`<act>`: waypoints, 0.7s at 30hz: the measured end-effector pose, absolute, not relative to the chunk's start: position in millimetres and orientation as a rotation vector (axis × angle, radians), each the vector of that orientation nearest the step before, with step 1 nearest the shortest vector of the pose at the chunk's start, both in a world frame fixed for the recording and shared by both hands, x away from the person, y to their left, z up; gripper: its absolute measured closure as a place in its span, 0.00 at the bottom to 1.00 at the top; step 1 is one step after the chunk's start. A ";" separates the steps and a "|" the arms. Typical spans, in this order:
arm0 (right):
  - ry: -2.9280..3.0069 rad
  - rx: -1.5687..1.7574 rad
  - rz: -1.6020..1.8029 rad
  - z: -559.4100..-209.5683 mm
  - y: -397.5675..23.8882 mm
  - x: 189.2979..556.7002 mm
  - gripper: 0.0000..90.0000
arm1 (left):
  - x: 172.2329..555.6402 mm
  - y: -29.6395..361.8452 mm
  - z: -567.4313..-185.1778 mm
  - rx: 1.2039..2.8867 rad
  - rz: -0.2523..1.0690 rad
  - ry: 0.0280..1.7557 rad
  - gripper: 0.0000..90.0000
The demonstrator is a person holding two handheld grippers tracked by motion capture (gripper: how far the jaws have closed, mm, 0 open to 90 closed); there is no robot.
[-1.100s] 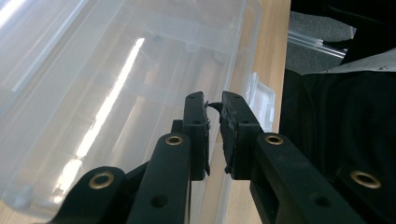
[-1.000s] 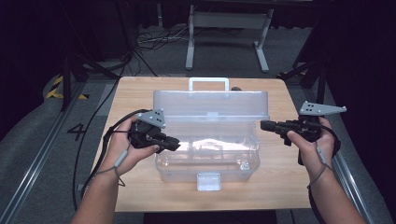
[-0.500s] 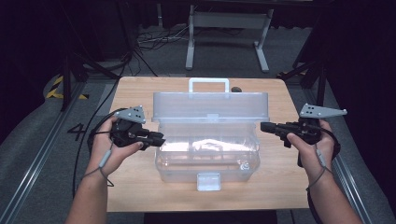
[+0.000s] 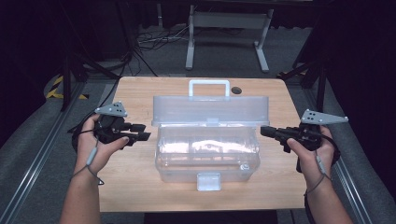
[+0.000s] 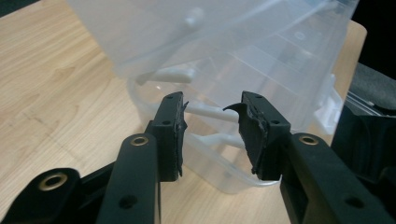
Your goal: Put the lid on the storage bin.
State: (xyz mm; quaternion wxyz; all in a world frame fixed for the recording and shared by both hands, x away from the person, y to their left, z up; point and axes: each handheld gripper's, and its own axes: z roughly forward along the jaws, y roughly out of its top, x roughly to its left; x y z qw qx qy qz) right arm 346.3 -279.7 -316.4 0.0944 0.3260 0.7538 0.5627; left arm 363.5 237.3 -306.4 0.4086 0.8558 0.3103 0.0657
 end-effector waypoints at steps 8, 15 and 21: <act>2.257 0.962 1.655 -317.4 -276.3 340.8 1.00 | 372.9 251.5 -317.2 2.089 0.245 0.961 0.61; 2.273 0.979 1.638 -318.6 -277.5 337.1 1.00 | 382.7 258.3 -328.9 2.062 0.289 1.042 0.53; 2.306 0.981 1.616 -319.9 -278.1 334.3 1.00 | 390.1 264.1 -339.0 2.014 0.271 1.073 0.48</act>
